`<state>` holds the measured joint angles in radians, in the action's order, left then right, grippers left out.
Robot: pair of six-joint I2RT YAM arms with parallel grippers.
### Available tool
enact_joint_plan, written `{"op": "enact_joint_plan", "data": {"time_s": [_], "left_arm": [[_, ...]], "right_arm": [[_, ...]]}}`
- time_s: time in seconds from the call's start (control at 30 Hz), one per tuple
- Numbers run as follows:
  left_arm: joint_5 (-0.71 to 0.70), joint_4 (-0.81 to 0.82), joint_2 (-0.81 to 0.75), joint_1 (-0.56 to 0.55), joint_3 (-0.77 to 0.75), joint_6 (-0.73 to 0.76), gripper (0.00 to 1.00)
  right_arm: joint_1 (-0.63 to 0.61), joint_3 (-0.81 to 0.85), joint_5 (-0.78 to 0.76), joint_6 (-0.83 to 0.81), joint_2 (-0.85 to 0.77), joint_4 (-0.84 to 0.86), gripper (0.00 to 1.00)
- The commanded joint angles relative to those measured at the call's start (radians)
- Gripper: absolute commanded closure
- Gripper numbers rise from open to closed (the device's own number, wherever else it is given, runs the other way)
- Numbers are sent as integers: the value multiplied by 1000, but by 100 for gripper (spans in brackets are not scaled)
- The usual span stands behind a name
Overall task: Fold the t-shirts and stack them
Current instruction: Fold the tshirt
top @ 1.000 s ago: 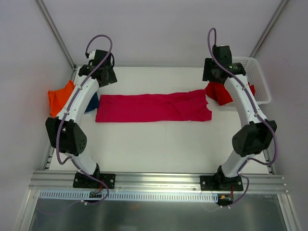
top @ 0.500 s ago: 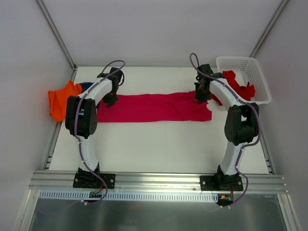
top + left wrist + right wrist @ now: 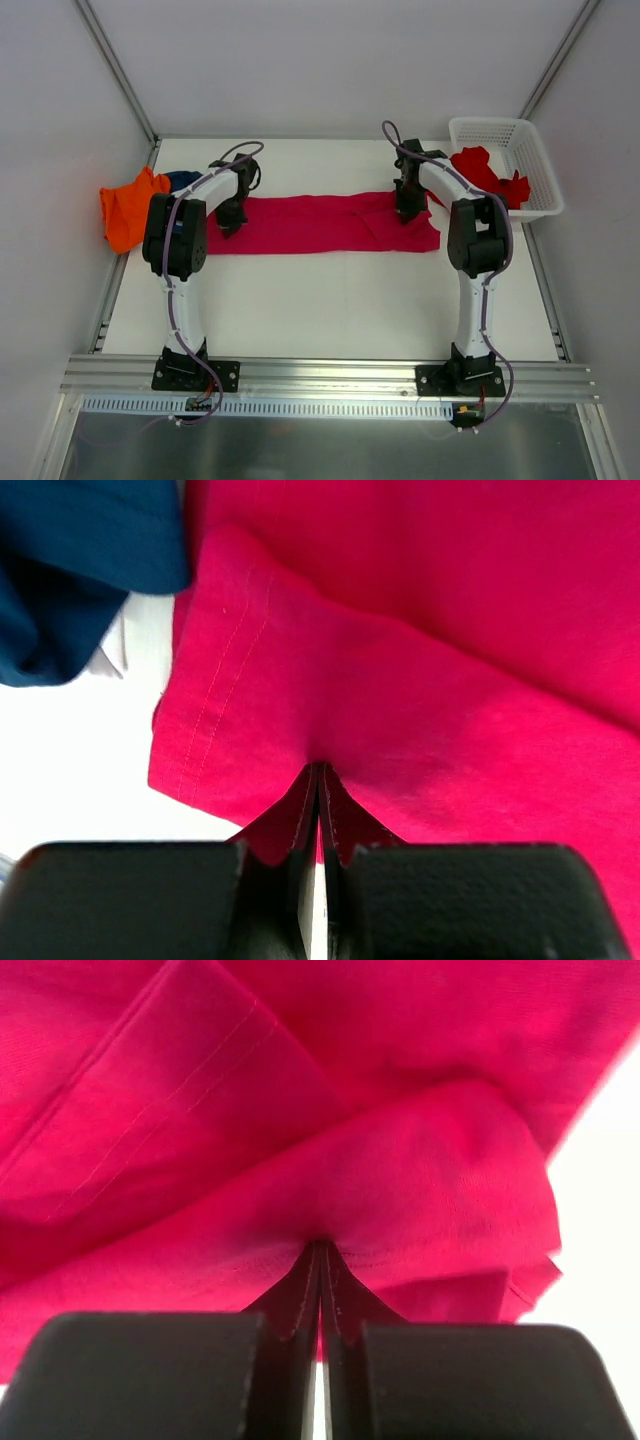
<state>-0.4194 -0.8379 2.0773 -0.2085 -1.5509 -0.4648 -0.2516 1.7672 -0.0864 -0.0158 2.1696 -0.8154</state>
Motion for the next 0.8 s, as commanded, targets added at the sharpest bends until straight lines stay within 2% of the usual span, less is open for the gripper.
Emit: {"op": "enact_joint_plan", "data": {"time_s": [0.0,0.2,0.5,0.6,0.77], "left_arm": [[7,-33,-34,0,35,-24,100],[-13,-30,-66,-17,143,-78,100],[-27,-32,-238,-81,334,-234,100],[-24,-32,-322,-150,434,-346,100],[-7,-33,-411,-340,531,-555,100]], "right_arm": [[-6,57,22,13,30,-51,100],[-5,135,31,13,96,-74,99],[5,334,57,14,199,-154,99],[14,397,73,11,233,-176,100],[32,422,76,-3,256,-176,100]]}}
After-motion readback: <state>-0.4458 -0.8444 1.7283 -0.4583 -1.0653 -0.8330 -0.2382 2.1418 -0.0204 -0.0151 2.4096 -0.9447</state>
